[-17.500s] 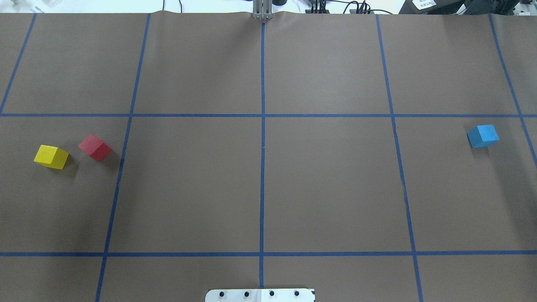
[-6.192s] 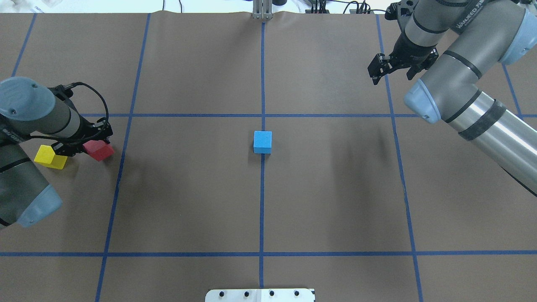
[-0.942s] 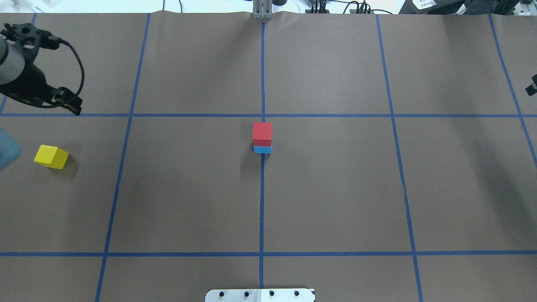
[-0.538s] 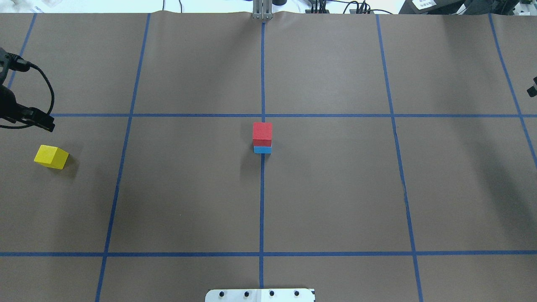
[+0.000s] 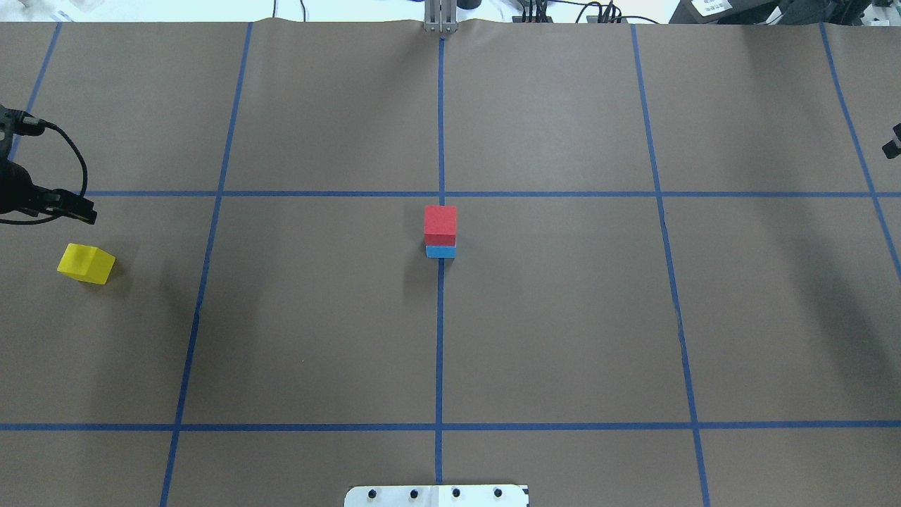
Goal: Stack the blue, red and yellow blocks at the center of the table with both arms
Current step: 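Lower the left gripper onto the yellow cube and close on it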
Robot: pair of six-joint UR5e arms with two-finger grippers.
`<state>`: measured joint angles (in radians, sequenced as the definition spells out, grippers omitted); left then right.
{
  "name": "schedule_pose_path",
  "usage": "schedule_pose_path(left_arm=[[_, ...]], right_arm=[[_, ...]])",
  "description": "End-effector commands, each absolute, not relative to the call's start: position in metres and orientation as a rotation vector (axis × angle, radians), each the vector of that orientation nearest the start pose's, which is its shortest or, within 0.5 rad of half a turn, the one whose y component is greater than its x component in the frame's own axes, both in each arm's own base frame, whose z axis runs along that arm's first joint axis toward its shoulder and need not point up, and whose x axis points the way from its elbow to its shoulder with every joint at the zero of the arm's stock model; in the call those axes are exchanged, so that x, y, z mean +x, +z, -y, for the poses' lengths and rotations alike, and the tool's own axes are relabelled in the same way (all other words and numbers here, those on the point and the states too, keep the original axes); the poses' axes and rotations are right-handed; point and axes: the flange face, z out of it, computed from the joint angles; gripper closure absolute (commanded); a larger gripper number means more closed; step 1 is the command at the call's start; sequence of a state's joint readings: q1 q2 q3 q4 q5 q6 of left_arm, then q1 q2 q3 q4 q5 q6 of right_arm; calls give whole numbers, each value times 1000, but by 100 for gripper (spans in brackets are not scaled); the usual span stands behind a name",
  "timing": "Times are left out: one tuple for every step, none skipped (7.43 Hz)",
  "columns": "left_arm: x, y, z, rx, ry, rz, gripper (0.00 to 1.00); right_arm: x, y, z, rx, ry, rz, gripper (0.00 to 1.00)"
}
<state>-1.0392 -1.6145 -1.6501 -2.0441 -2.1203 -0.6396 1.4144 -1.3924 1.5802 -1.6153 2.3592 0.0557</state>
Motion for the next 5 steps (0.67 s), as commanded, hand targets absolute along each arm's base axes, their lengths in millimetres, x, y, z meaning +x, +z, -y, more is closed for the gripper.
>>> schedule_pose_path(left_arm=[[215, 557, 501, 174, 61, -772, 0], [225, 558, 496, 163, 77, -773, 0], [234, 560, 490, 154, 95, -772, 0], [238, 564, 489, 146, 100, -767, 0], [238, 567, 489, 140, 100, -765, 0]], right_arm=[[-27, 562, 573, 53, -153, 798, 1], [-27, 562, 573, 53, -153, 798, 1], [-27, 563, 573, 52, -152, 796, 1], [-27, 563, 573, 51, -152, 798, 1], [-27, 562, 573, 53, -153, 798, 1]])
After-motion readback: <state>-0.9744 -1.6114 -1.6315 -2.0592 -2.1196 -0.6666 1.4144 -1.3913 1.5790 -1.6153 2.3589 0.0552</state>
